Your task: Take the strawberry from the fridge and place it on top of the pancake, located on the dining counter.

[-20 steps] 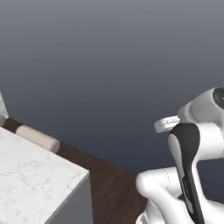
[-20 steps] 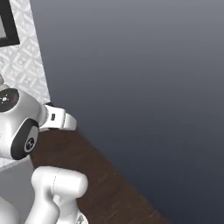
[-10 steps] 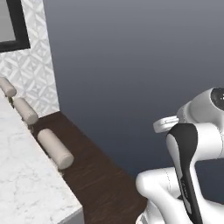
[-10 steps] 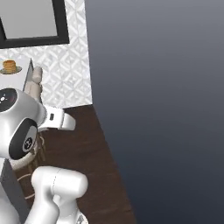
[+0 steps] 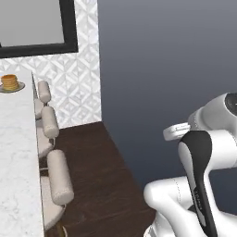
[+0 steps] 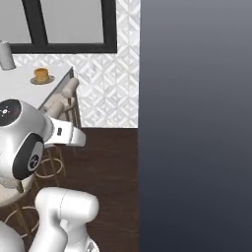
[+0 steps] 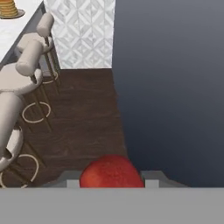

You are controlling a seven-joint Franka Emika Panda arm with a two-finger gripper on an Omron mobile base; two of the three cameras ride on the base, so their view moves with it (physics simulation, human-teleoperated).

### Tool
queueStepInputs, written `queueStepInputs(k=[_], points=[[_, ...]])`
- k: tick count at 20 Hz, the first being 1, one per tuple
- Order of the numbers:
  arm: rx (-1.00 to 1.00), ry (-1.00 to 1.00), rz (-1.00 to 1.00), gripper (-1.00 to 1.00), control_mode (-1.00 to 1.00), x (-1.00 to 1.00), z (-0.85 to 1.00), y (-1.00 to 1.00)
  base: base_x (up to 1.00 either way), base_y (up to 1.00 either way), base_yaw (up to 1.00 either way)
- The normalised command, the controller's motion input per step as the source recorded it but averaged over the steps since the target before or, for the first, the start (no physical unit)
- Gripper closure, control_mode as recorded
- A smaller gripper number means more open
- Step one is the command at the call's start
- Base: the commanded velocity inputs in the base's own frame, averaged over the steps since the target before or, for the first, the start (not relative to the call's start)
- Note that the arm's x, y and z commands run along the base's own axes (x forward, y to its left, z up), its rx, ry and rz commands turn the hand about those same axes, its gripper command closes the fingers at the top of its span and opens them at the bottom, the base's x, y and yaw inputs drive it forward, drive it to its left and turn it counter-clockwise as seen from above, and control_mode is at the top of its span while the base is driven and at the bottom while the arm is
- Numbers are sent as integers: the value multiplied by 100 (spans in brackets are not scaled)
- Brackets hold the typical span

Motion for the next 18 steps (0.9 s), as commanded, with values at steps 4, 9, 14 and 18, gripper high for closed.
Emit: queueStepInputs(k=[4,9,14,18], points=[[0,0,0,100,100,0,0,0,100,-25,43],[0,0,0,100,100,0,0,0,100,-17,46],[0,0,0,100,100,0,0,0,100,-55,45],[0,0,0,100,100,0,0,0,100,-91,43]])
